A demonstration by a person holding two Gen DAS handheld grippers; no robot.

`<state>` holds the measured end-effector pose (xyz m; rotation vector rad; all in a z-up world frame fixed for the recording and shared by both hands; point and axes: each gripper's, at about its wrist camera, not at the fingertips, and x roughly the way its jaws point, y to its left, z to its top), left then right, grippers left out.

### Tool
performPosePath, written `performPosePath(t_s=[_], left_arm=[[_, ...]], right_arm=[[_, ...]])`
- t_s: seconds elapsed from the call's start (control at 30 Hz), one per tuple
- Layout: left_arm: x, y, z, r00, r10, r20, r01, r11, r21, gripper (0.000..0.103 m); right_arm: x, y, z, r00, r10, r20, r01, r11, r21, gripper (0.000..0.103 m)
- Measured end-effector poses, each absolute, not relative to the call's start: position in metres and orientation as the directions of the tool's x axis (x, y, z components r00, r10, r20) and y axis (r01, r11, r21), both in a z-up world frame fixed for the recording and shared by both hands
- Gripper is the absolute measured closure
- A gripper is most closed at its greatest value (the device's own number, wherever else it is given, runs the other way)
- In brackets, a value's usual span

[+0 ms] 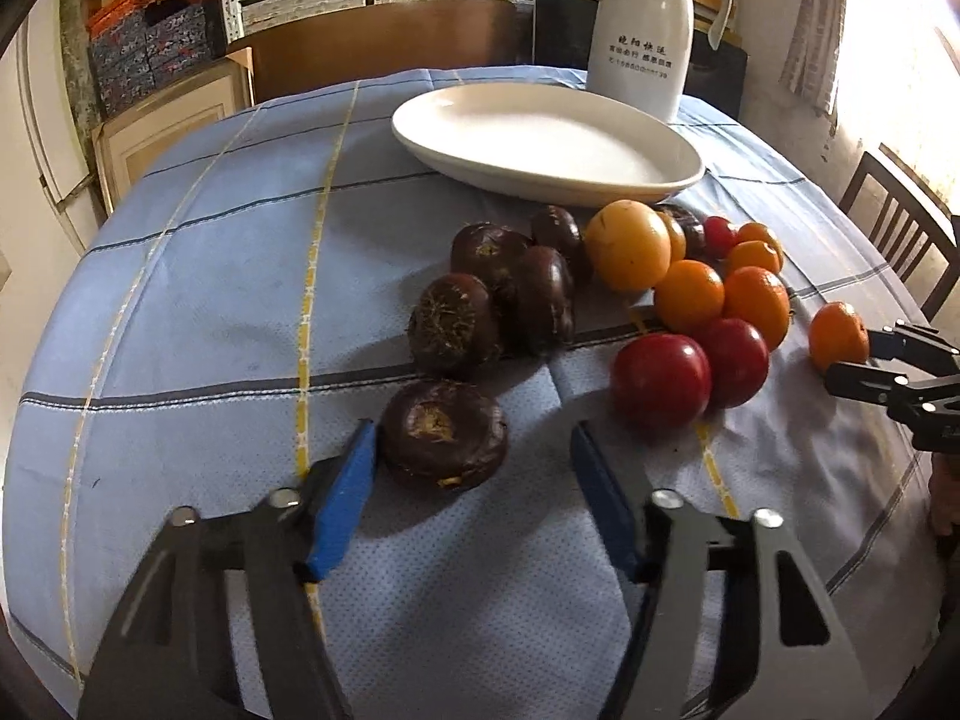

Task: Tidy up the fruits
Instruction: 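Grasp the large orange with the right gripper while the left gripper grasps a dark brown fruit, then carry both fruits onto the white plate and open both grippers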

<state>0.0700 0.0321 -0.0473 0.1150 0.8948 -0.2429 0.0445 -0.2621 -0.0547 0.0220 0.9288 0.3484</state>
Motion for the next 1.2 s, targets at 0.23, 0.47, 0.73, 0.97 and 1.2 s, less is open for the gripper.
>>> performPosePath(t_s=[0.23,0.47,0.73,0.97,1.2], left_arm=[[0.072,0.037,-0.049,0.598,-0.169,-0.783,0.241,0.97,-0.025,0.061],[0.055,0.027,-0.036,0.673,-0.129,-0.728,0.234,0.971,0.044,0.061],[0.061,0.019,-0.003,0.731,-0.116,-0.673,0.222,0.972,0.074,0.061],[0.111,-0.006,0.028,0.746,-0.137,-0.652,0.238,0.969,0.069,0.061],[0.183,-0.03,0.007,0.686,-0.159,-0.71,0.235,0.972,0.01,0.061]], right_arm=[[0.045,-0.264,-0.056,0.554,0.305,-0.775,-0.277,0.945,0.174,0.056],[0.045,-0.264,-0.055,0.552,0.323,-0.768,-0.291,0.938,0.186,0.056],[0.043,-0.258,-0.023,0.62,0.347,-0.704,-0.316,0.931,0.18,0.057],[0.083,-0.244,0.016,0.672,0.357,-0.649,-0.327,0.929,0.172,0.057],[0.16,-0.23,0.0,0.655,0.327,-0.681,-0.274,0.943,0.19,0.057]])
